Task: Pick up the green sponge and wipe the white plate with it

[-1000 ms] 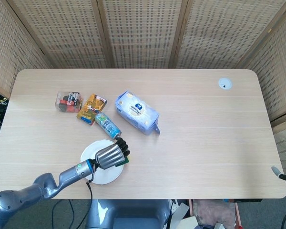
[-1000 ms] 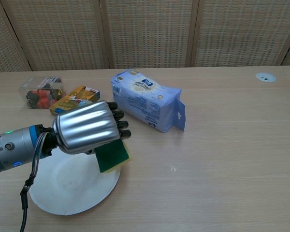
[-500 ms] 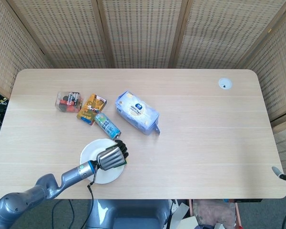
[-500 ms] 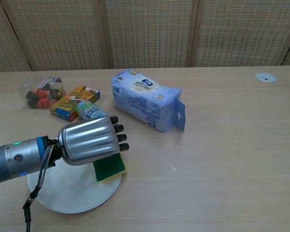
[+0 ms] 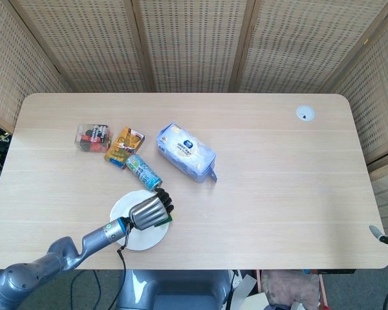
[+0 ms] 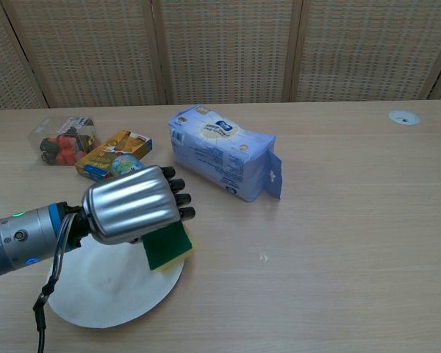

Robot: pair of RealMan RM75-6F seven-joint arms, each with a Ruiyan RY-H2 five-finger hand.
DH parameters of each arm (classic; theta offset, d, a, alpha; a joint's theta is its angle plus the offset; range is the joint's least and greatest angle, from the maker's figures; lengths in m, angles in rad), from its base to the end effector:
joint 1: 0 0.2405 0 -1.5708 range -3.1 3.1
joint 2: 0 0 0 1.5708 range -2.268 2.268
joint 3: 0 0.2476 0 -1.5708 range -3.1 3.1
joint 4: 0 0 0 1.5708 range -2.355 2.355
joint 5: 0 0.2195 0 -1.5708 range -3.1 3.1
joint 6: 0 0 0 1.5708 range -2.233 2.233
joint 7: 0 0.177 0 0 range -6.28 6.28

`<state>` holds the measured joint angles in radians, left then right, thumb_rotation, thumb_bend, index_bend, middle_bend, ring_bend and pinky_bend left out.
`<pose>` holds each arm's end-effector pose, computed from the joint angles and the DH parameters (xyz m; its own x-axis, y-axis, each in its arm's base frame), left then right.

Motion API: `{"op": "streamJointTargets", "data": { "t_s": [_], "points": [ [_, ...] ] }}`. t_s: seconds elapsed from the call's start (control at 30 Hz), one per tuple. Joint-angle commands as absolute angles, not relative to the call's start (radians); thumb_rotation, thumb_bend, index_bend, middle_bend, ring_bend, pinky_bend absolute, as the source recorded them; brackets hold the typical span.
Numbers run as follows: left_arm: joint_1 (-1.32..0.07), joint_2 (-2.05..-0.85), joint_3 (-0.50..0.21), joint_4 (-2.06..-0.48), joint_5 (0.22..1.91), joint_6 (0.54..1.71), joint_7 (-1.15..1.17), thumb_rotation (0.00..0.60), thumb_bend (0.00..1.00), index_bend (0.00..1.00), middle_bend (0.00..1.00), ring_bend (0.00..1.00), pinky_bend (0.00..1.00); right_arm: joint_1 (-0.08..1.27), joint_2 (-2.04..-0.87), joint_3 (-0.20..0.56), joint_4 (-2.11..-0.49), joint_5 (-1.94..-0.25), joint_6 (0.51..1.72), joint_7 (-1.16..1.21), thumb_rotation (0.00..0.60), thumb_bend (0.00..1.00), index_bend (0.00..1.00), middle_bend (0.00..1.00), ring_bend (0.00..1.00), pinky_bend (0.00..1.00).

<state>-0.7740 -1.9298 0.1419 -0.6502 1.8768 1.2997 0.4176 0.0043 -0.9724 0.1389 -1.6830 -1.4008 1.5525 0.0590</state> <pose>-0.1385 0.3205 -0.1194 0.7119 -0.5089 0.4839 -0.0084 -0.6952 -0.7188 -0.3194 -0.2052 0.2188 0.4070 0.1302 0.9041 -0.9102 0.1410 0.3894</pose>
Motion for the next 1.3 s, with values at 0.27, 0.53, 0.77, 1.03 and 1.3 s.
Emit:
{"op": "streamJointTargets", "data": {
  "t_s": [0.27, 0.53, 0.77, 1.03, 1.3],
  "points": [
    [-0.746, -1.746, 0.008, -0.902, 1.728, 1.345, 0.309, 0.6, 0.2, 0.72, 0.64, 0.43, 0.46, 0.002, -0.97, 0.137, -1.688, -1.407, 1.556, 0.064, 0.6, 0.0, 0.0, 0.0, 0.0, 0.0],
    [-0.694, -1.599, 0.004, -0.954, 1.602, 1.209, 0.254, 0.6, 0.21, 0.72, 0.65, 0.44, 0.45, 0.0, -0.968, 0.134, -1.691, -1.415, 1.56, 0.067, 0.6, 0.0, 0.0, 0.0, 0.0, 0.0],
    [-0.653, -1.579, 0.033, -0.849, 1.534, 1.082, 0.174, 0.6, 0.21, 0.72, 0.64, 0.44, 0.43, 0.001, -0.969, 0.13, -1.698, -1.421, 1.561, 0.053, 0.6, 0.0, 0.0, 0.0, 0.0, 0.0],
    [-0.617, -1.633, 0.019, -0.781, 1.459, 0.994, 0.222, 0.6, 0.16, 0.6, 0.53, 0.42, 0.36, 0.006, -0.974, 0.131, -1.697, -1.417, 1.552, 0.039, 0.6, 0.0, 0.0, 0.0, 0.0, 0.0],
    [-0.608, -1.587, -0.03, -0.9, 1.345, 0.901, 0.356, 0.6, 0.0, 0.0, 0.0, 0.0, 0.06, 0.005, -0.972, 0.13, -1.698, -1.418, 1.553, 0.043, 0.6, 0.0, 0.0, 0.0, 0.0, 0.0]
  ]
}}
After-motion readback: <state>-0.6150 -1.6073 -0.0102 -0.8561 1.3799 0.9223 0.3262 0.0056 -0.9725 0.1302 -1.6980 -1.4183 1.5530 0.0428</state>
